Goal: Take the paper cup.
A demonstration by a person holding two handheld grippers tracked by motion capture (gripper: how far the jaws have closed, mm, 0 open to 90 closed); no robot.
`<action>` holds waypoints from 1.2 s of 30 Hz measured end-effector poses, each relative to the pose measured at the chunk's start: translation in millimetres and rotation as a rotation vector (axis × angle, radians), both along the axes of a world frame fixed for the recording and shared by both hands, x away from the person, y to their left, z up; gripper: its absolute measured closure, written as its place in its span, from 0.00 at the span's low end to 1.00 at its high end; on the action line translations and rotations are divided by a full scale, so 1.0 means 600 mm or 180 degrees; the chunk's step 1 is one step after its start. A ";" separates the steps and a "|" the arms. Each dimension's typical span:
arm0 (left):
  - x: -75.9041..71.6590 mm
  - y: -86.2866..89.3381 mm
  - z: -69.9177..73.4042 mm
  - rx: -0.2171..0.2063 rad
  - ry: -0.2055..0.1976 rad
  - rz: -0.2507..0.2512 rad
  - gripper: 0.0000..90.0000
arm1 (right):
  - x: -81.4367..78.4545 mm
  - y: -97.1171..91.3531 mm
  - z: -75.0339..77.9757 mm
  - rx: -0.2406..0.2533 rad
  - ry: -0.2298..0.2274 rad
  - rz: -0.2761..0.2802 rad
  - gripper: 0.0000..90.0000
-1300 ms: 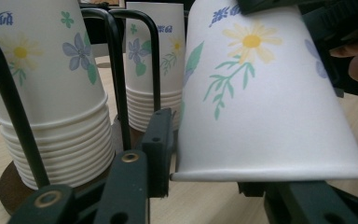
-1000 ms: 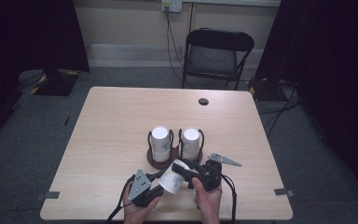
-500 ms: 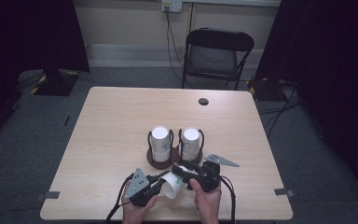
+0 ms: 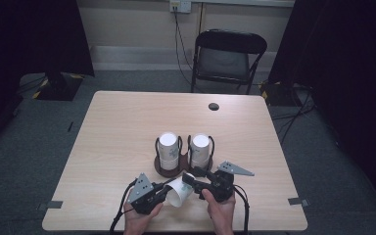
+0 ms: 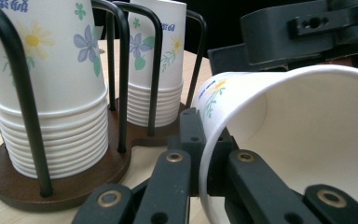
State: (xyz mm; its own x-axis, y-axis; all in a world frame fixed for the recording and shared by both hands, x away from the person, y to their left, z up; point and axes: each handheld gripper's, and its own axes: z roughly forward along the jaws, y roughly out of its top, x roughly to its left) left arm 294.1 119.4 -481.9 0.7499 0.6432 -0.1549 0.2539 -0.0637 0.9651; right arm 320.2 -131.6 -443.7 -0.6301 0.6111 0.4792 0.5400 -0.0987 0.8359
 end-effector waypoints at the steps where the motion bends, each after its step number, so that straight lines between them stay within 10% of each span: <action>1: 0.001 0.002 0.001 -0.0008 0.0023 -0.0002 0.99 | 0.000 0.000 0.000 0.0000 0.0000 0.0000 0.39; 36: 0.044 0.034 0.039 0.0253 0.0474 -0.0374 0.99 | -0.038 -0.020 0.014 -0.0813 -0.0805 0.0395 0.22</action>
